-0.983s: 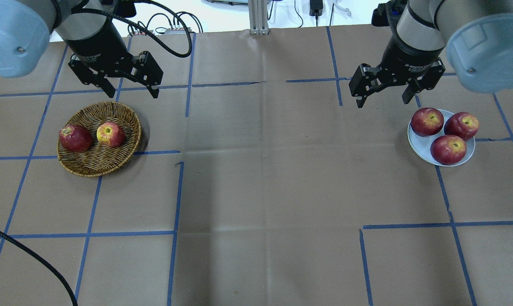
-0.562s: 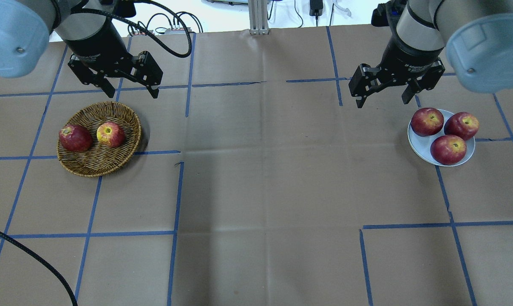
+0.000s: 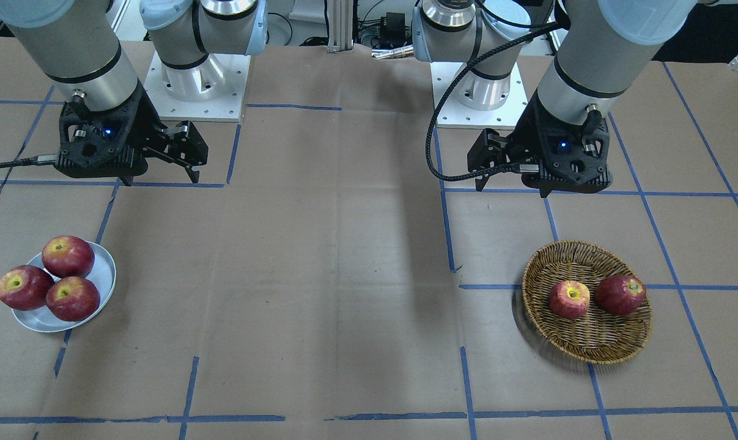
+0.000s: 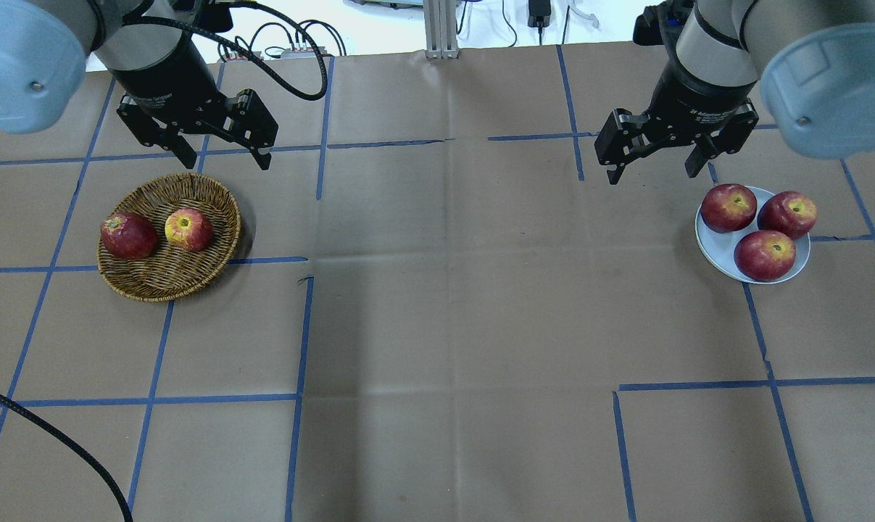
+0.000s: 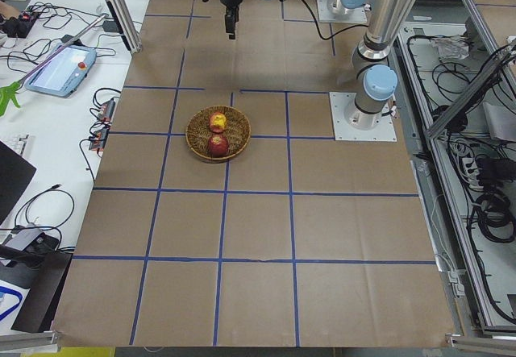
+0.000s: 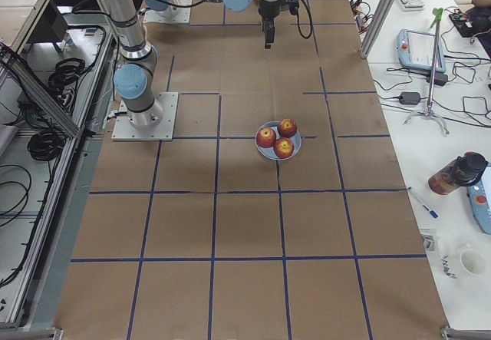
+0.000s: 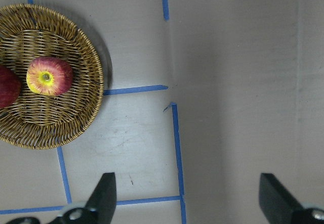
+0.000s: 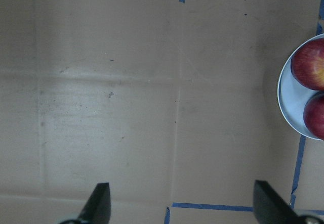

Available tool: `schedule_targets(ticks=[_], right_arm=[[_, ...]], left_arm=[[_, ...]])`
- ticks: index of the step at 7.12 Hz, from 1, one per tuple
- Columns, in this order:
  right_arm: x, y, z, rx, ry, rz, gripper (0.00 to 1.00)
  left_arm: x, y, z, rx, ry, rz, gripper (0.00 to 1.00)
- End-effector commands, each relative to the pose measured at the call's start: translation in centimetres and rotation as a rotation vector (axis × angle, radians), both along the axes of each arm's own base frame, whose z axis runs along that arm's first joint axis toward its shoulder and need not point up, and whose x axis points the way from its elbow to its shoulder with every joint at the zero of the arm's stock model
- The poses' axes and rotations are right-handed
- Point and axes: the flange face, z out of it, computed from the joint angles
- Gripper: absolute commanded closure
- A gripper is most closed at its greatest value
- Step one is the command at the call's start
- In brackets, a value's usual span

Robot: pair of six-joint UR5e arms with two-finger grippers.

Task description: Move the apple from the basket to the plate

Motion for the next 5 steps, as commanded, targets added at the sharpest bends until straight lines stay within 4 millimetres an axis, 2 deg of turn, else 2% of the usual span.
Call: schedule_targets(ticks=[1, 3, 4, 5], right_arm=[[0.0, 0.0, 0.0, 0.000, 0.001, 0.000, 0.00], [0.0, 0.0, 0.0, 0.000, 0.001, 0.000, 0.00], [0.0, 0.0, 0.0, 0.000, -0.001, 0.000, 0.00], [0.0, 0.0, 0.0, 0.000, 0.001, 0.000, 0.00]], left_arm=[[3.6, -0.9, -3.2, 0.005, 0.002, 0.054, 0.01], [10.8, -2.7, -9.9, -0.043, -0.002, -0.004, 0.01], [15.3, -3.9, -13.5, -0.020, 0.005, 0.025, 0.01], [16.6, -4.6, -16.1, 0.018, 0.018, 0.027, 0.01]])
